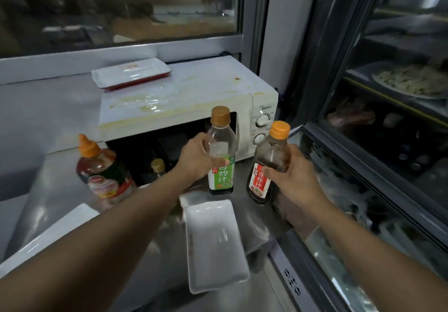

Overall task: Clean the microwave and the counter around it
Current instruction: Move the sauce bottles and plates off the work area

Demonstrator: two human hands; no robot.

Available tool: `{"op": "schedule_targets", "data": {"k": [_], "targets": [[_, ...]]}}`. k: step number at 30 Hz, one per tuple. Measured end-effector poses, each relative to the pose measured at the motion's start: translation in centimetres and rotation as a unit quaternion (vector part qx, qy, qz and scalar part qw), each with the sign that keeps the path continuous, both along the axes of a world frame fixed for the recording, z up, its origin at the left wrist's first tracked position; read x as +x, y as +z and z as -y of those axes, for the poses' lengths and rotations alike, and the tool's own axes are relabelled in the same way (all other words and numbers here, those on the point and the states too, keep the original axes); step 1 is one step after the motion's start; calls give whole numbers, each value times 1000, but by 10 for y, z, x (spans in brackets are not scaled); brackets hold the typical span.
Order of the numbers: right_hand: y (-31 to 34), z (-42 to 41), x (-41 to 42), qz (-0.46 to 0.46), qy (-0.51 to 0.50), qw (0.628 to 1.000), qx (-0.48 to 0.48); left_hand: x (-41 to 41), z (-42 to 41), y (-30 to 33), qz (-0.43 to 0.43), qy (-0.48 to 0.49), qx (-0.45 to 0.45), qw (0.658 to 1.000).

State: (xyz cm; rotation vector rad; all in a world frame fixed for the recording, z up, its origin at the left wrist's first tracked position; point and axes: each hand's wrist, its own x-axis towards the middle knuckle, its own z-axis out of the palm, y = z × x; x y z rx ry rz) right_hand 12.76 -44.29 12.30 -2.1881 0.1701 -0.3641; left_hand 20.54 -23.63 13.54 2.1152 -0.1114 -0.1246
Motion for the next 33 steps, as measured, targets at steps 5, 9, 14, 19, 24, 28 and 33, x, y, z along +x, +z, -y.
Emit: {"op": "schedule_targets", "data": {"k": [5,9,14,19,24,28,33], "targets": [[31,-25,-5,29,58,998,9,-34,-33,34,26,52,15,998],[53,-54,-10,55,97,994,-16,-67,-64,56,43,80,7,996],[75,-103,-22,69,146,987,-8,-110,-113,79,62,126,11,990],[92,-162,-45,81,188,979,0,-157,-174,96,73,174,7,982],[103,-229,-78,85,220,972,6,-205,-247,104,88,225,14,970],[106,-277,-103,75,228,971,-5,-241,-298,102,76,255,14,964],[102,-339,-132,74,242,967,-10,-282,-356,96,73,273,11,959]]}}
